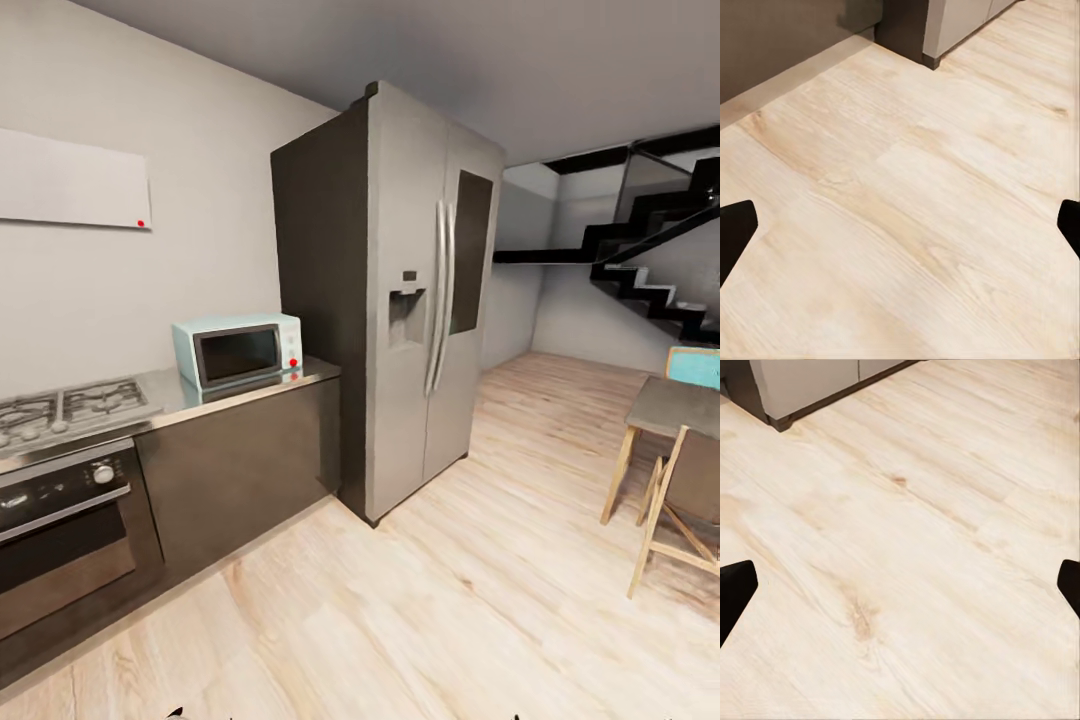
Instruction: Put the three can of soda from the living room inside the tash can in the kitchen.
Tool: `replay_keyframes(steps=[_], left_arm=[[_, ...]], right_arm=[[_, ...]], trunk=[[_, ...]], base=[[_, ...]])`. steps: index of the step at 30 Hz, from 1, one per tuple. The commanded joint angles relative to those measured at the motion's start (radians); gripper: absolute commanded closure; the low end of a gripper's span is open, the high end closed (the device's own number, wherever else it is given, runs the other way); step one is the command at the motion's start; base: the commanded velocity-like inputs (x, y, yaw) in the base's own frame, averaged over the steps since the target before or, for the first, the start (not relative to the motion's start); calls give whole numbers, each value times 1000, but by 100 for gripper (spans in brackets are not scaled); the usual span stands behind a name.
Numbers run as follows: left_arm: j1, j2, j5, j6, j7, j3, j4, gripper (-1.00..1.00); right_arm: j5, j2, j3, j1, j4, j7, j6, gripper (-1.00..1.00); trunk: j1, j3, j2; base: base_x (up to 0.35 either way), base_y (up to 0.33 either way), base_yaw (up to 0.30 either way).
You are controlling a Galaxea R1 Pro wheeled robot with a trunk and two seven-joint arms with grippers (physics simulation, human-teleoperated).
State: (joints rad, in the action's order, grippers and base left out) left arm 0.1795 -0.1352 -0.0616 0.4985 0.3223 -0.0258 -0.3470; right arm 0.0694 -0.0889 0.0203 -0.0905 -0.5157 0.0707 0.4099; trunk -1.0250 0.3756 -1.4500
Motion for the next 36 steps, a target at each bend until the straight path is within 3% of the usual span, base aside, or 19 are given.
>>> replay_keyframes(steps=[1,16,36], left_arm=[[0,0,0,0,0,0,0,-100],[0,3,0,3,2,3,0,-100],[0,-3,8,12,9,6,-4,-100]], right_arm=[[0,0,0,0,0,0,0,-100],[2,-7,1,-1,4,0,0,-100],[0,-9,-1,-2,6,4,2,-100]], trunk=[[0,1,0],[0,20,0],[0,45,0]], base=[[173,-290,-133],[95,-281,-140],[-144,-277,-156]])
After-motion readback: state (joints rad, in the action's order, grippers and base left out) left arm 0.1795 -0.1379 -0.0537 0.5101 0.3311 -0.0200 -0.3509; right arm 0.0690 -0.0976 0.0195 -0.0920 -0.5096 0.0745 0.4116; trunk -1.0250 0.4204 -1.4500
